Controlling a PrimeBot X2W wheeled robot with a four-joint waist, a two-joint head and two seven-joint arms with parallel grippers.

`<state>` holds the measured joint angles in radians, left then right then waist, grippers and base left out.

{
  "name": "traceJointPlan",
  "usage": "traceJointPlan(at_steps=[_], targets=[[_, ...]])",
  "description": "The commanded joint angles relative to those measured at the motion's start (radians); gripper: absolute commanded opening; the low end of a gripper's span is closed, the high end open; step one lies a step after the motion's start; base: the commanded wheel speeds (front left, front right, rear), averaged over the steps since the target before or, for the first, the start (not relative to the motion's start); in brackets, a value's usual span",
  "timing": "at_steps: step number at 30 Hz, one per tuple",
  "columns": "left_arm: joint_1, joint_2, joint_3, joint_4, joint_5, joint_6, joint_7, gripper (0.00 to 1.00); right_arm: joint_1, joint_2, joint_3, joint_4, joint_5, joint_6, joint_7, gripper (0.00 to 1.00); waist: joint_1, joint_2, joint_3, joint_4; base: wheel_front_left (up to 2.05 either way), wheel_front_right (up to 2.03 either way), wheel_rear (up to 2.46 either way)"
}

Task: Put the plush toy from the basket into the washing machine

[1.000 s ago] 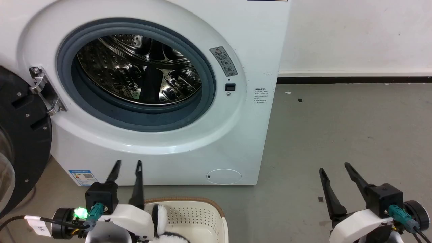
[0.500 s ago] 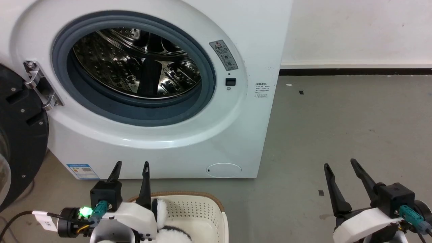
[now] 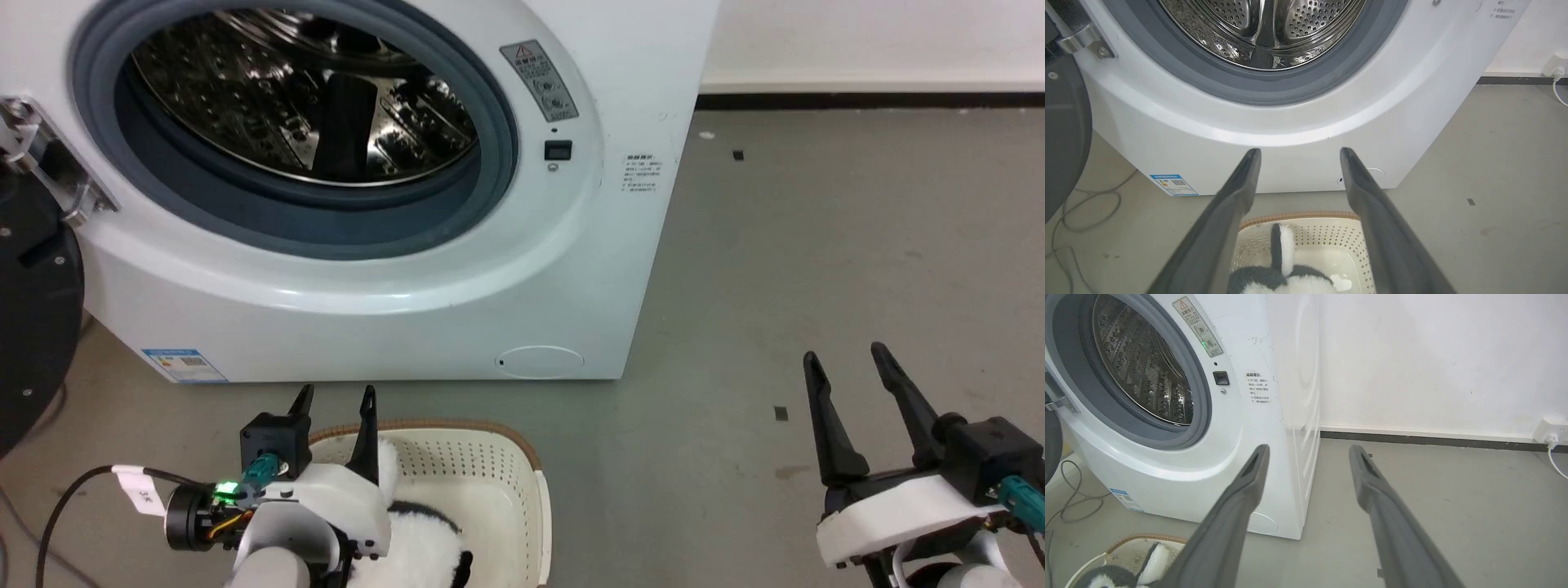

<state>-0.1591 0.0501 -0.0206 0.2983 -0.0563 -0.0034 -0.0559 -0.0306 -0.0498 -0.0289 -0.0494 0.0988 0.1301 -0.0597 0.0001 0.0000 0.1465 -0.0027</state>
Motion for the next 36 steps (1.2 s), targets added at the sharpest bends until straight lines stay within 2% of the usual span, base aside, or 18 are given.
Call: traceJointPlan(at_steps=[1, 11, 36], targets=[[-0.029, 0.002, -0.002, 0.027, -0.008, -0.007, -0.011, 1.0, -0.025, 0.0, -0.004, -0.012, 0.015, 0.0, -0.009, 1.0, -0.0001, 0.0, 0.028, 0.0, 0.0, 0.0, 0.0], [-0.103, 0.009, 0.001, 0.144, -0.042, 0.005, 0.002, 1.0, -0.074, 0.0, -0.019, -0.043, 0.037, 0.0, -0.03, 1.0, -0.0001, 0.0, 0.144, -0.002, 0.0, 0.0, 0.0], [-0.246, 0.018, -0.066, 0.404, -0.076, 0.027, 0.052, 1.0, -0.162, 0.0, -0.059, -0.146, 0.055, 0.0, -0.082, 1.0, -0.0001, 0.0, 0.38, 0.002, 0.0, 0.0, 0.0]])
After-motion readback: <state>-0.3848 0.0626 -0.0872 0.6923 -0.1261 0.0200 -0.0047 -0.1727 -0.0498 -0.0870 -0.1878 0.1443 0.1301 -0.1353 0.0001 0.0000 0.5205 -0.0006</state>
